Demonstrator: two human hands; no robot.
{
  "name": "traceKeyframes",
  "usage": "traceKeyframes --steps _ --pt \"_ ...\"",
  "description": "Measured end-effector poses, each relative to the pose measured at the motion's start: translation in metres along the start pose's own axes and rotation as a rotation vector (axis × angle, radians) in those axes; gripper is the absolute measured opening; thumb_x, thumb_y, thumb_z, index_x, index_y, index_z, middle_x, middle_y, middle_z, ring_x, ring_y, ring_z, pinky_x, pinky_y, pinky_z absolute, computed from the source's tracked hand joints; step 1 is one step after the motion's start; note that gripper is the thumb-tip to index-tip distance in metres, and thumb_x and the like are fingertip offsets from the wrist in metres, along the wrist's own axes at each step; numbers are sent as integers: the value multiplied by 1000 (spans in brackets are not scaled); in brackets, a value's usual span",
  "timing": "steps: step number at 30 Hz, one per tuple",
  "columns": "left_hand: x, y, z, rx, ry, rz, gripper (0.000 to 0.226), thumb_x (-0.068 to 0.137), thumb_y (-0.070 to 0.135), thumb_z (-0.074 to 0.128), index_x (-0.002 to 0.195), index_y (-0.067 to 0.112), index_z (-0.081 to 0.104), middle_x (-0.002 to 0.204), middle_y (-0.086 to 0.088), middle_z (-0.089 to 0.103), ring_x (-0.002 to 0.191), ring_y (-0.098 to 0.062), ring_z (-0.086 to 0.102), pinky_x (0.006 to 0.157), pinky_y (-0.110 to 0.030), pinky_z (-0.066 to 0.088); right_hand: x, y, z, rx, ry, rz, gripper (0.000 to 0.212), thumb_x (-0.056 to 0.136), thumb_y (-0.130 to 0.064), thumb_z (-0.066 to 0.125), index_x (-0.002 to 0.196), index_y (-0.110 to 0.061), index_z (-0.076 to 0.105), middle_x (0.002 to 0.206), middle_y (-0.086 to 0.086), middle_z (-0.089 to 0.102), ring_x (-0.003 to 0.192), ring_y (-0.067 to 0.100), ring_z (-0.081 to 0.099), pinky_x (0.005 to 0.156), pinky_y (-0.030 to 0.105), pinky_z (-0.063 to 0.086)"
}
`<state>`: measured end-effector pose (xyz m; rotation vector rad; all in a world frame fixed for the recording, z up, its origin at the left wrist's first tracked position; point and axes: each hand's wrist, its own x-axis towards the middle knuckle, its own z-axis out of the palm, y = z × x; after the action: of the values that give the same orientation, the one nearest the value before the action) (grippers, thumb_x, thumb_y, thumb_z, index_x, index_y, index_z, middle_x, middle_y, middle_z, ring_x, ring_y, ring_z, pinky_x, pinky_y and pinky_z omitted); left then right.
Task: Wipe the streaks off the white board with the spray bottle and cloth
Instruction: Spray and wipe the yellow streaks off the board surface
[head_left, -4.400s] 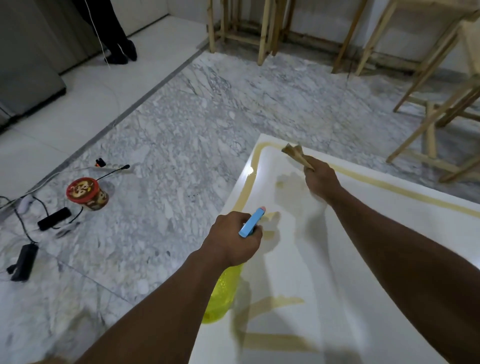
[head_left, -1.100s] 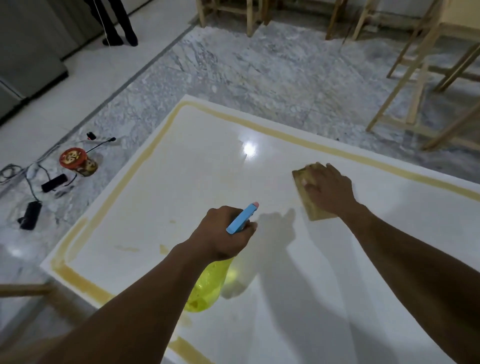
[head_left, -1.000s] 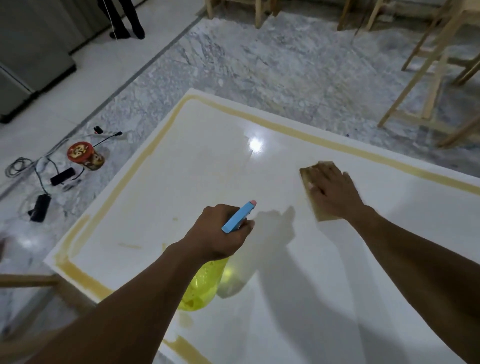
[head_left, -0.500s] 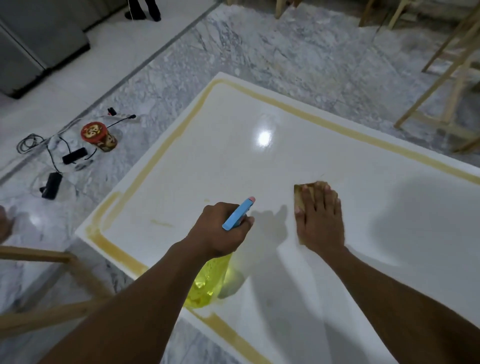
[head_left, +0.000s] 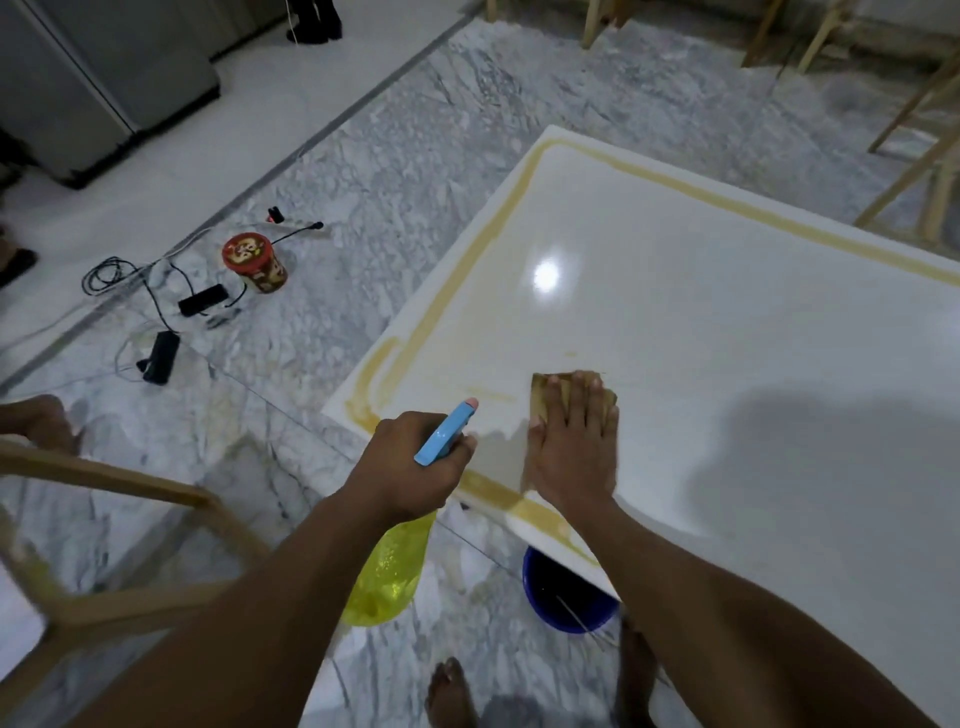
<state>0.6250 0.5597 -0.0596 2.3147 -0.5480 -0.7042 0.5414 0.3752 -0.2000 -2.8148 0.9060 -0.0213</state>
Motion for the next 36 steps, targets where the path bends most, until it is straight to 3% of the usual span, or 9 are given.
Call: traceKeyframes --steps 7,9,12,14,16,20,25,30,36 --pt "-16 -67 -40 2 40 -17 37 94 36 66 76 3 61 66 -24 62 61 -40 68 66 -55 60 20 -78 8 253 41 -231 49 96 -12 41 144 -21 47 150 6 47 144 29 36 116 47 33" --pt "-17 -70 -42 -8 29 -23 37 94 34 66 74 3 60 61 -21 59 60 -39 69 67 -55 60 19 -79 -18 604 28 -68 38 99 -9 43 133 -19 57 129 6 61 121 29 55 99 35 44" --pt "-13 -60 -45 -38 1 0 36 94 30 66 75 0 59 61 -20 59 60 -39 69 67 -54 61 24 -58 -66 1413 -140 569 34 100 -25 47 127 -13 64 123 12 68 109 25 67 86 19 51" --pt "-9 -44 -44 -48 -32 38 37 95 30 66 77 -1 60 62 -19 61 61 -38 69 66 -53 61 19 -28 -83 2086 -334 663 54 97 -38 52 142 -7 53 145 19 54 131 34 56 110 35 44" --pt "-4 -25 -43 -38 -75 97 39 95 33 65 78 -1 60 68 -23 64 62 -40 68 65 -54 60 6 -6 -93 2319 -315 599 73 97 -55 46 154 -9 36 157 21 38 145 42 36 120 55 24" --pt "7 10 -33 45 -181 183 39 92 40 62 76 5 60 73 -22 67 63 -39 69 65 -55 59 -6 8 -95 2334 -363 522 84 97 -69 32 158 -12 25 163 19 25 150 42 22 120 61 15" --pt "28 46 -18 91 -265 182 35 91 37 61 75 6 60 76 -23 68 69 -41 70 70 -57 59 22 17 -114 2250 -388 525 73 100 -58 32 151 -6 39 140 22 56 122 41 59 106 53 47" --pt "66 62 -11 188 -282 149 44 95 37 60 57 18 48 57 -6 55 56 -32 58 59 -41 50 84 57 -137 2097 -354 519 66 88 -46 55 144 -13 44 130 15 52 116 33 54 109 44 37" --pt "99 63 -27 99 -222 122 37 90 48 59 78 12 61 76 -16 67 68 -38 68 70 -54 62 146 106 -145 1692 -107 524 40 94 -43 41 115 -15 61 81 3 69 88 25 62 89 35 55"
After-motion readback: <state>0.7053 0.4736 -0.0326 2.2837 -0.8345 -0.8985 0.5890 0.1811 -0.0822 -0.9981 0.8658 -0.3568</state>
